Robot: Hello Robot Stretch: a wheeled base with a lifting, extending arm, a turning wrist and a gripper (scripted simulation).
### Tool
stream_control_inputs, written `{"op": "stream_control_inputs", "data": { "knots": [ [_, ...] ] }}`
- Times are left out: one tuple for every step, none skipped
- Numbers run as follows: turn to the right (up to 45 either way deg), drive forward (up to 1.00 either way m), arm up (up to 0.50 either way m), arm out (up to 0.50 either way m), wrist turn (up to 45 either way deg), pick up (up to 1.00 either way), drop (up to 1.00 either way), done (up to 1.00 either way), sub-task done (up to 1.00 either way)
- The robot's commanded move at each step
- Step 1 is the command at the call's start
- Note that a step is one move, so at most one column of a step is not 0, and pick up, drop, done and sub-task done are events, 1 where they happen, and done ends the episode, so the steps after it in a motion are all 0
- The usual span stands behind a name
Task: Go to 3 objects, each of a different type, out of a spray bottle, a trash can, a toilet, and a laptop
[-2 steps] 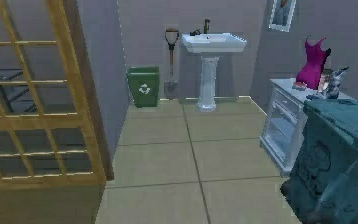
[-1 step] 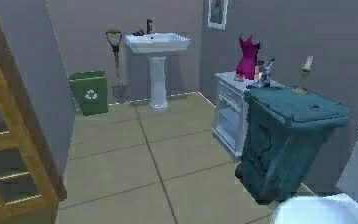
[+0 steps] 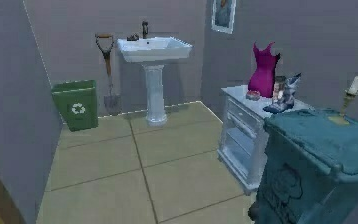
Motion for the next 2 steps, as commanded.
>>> {"op": "stream_control_inputs", "data": {
  "knots": [
    [39.0, 0.00, 0.00, 0.00, 0.0, 0.00, 0.00, 0.00, 0.00],
    [0.0, 0.00, 0.00, 0.00, 0.0, 0.00, 0.00, 1.00, 0.00]
  ]
}}
